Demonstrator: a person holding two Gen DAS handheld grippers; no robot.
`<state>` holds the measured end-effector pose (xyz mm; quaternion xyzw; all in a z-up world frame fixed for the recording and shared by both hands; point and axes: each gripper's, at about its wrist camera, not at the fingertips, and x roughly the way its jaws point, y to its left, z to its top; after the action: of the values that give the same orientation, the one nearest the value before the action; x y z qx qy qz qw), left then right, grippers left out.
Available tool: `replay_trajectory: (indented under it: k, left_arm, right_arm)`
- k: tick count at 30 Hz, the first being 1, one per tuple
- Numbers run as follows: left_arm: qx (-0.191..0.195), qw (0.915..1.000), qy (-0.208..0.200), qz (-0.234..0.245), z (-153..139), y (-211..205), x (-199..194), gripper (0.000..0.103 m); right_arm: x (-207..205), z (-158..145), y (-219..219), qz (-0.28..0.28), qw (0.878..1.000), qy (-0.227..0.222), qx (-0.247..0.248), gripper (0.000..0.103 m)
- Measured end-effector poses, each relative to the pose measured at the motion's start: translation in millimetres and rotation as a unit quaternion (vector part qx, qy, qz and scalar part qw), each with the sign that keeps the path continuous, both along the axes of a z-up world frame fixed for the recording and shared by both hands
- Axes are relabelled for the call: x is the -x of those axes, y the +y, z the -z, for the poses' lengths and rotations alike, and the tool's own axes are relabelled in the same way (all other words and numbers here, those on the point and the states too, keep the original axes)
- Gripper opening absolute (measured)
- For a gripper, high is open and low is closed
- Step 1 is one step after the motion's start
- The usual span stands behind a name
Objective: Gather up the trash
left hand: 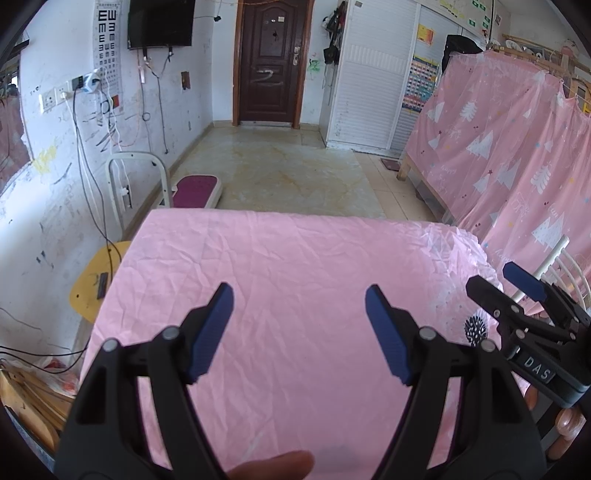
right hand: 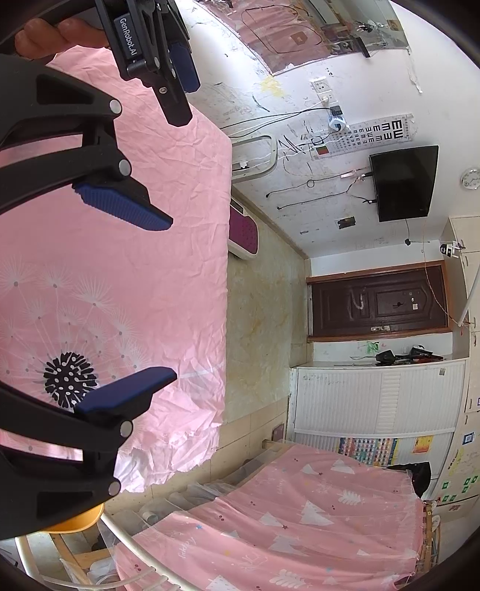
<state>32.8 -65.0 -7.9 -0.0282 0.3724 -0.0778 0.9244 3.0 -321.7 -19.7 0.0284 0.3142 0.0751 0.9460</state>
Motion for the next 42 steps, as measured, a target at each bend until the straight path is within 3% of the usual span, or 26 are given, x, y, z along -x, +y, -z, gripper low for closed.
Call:
replay_trajectory:
  k: [42]
  left_arm:
    - [0.0, 1.0, 0.003, -0.001, 2.8, 5.0, 2.5, 0.071]
  right_arm:
    - [-5.6, 6.0, 6.3, -0.008, 1.0, 0.006, 0.005, 0.066]
